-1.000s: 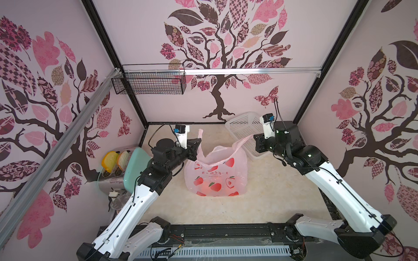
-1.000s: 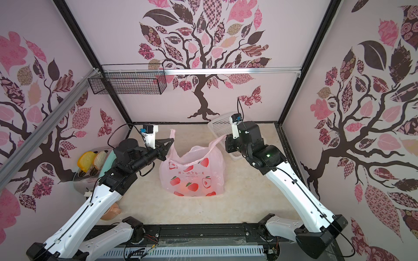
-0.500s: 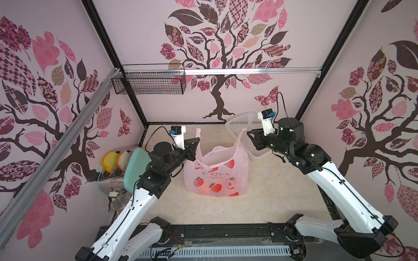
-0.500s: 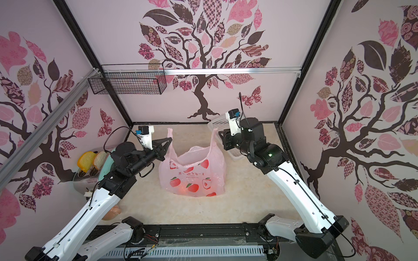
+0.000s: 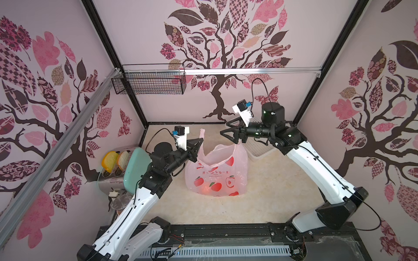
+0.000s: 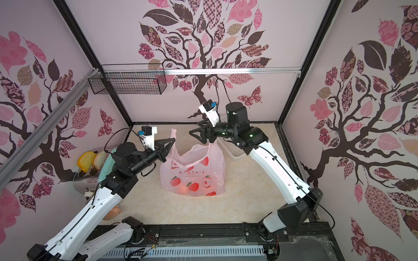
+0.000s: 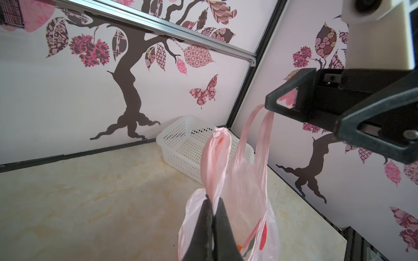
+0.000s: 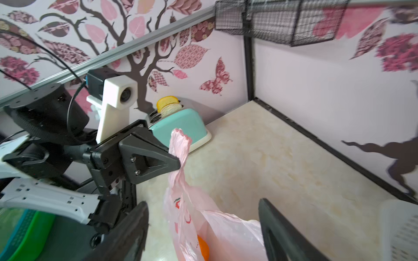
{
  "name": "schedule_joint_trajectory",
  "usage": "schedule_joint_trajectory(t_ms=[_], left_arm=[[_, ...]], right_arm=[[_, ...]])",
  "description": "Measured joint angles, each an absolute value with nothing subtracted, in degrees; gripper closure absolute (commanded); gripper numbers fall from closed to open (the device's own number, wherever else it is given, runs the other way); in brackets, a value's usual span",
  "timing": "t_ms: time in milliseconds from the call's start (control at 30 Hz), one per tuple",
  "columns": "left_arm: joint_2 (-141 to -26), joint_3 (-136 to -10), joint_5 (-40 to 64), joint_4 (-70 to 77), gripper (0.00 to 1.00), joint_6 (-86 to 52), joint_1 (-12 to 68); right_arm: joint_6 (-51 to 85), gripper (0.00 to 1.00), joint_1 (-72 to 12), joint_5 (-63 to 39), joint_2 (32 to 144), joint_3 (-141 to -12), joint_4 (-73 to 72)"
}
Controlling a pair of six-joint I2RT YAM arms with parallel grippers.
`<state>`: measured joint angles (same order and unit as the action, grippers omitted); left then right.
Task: Place the oranges into plastic bags & tie knots
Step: Adjust the plastic bag at the center of the board.
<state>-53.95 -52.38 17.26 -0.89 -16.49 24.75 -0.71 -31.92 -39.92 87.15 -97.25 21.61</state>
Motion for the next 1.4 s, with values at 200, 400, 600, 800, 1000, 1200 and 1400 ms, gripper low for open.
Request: schedule_joint_trajectory(t_ms=[200, 400, 600, 800, 1000, 1200, 1400], left_arm=[[-55.0, -52.4, 21.3, 1.6, 1.00, -15.9, 24.8], [-55.4, -52.4, 22.8, 1.9, 1.00, -14.8, 24.8], [-56.0, -52.4, 22.8, 1.9, 1.00, -14.3, 24.8], [-56.5, -52.4, 22.7, 1.8, 1.00, -13.8, 24.8], [-56.6, -52.4, 22.9, 1.2, 0.42, -14.0, 24.4], [-56.6, -50.0, 30.7, 1.6, 0.16, -15.1, 18.3], [-59.0, -48.2, 37.1, 2.7, 0.16, -15.0, 17.6]], right_arm=[[-6.1, 0.23, -34.1, -46.4, 95.3, -101.8, 20.0], [-9.9, 0.39, -36.1, -48.2, 100.9, -108.6, 20.3], [-11.8, 0.62, -36.0, -49.5, 102.4, -111.4, 21.3], [-12.3, 0.98, -35.9, -50.9, 102.4, -111.2, 22.5], [-11.8, 1.00, -35.9, -50.3, 102.4, -110.3, 22.0], [-10.9, 1.00, -36.3, -50.3, 102.4, -110.4, 22.0], [-10.6, 1.00, -36.9, -51.4, 102.4, -112.5, 22.7]])
